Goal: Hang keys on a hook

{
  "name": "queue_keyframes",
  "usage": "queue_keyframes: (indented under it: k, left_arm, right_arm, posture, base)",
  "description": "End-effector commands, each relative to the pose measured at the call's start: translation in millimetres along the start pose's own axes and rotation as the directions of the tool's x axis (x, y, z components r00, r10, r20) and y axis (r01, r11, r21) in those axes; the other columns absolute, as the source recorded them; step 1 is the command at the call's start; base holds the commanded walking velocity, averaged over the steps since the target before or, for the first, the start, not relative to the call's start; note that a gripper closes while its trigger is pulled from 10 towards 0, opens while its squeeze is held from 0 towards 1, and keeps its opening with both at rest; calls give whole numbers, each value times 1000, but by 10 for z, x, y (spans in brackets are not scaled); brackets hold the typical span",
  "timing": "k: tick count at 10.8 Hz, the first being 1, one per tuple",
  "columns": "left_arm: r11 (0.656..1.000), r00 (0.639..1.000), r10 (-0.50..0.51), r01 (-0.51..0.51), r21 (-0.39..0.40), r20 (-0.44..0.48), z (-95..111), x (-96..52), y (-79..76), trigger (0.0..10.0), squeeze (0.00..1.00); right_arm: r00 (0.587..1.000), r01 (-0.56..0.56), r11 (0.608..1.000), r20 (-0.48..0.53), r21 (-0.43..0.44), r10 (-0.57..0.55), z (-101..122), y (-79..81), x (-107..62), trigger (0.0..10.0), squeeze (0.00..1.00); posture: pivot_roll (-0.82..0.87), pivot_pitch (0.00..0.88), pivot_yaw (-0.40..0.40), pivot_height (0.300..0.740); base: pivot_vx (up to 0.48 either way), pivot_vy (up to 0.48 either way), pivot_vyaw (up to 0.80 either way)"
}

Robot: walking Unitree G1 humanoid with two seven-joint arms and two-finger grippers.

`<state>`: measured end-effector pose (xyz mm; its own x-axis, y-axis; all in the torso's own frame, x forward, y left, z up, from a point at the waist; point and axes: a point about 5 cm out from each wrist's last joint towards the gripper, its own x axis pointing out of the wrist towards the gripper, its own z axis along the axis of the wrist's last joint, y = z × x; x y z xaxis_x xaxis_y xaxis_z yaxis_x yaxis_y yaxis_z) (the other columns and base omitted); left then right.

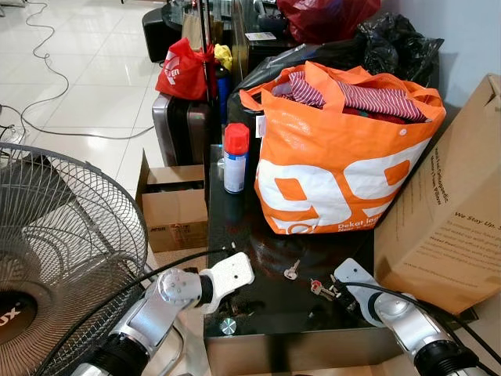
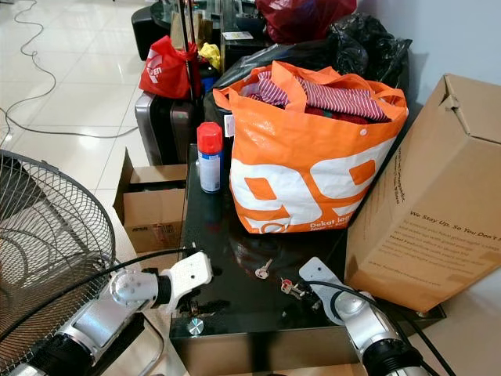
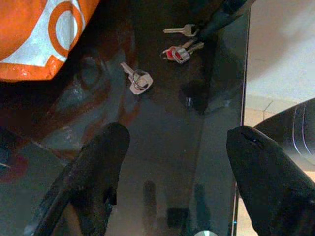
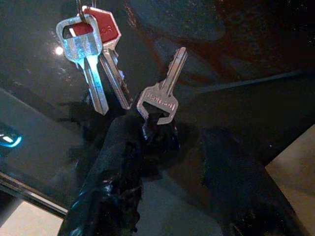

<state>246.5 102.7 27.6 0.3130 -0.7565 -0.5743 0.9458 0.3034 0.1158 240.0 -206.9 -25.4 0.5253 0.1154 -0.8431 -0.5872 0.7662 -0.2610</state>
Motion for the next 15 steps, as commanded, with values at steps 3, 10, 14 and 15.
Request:
queue_keyframes:
  k: [3,10,14,15]
  left_arm:
    - [1000,1000,0,0,23,2,-19,42,43,10000,0]
    - [999,1000,0,0,42,10,-34,67,84,10000,0]
    - [996,999,28,-31,79,29,1,19,111,10000,0]
    - [993,996,65,-71,91,57,40,-84,159,10000,0]
  right_arm:
    - [1000,-19,1000,-6,5,19,-3,6,27,0,0]
    - [999,-31,999,12,8,31,10,11,49,0,0]
    - [996,9,1000,87,30,-12,82,-83,-43,0,0]
    - [986,25,999,164,39,-31,142,-142,-164,0,0]
  posture:
    - [-164,0,-58,740]
    - [-172,0,-38,740]
    - [-155,0,-46,740]
    - [-152,0,-39,740]
  base:
    - [0,0,0]
    - [0,0,0]
    - [0,0,0]
    - [0,0,0]
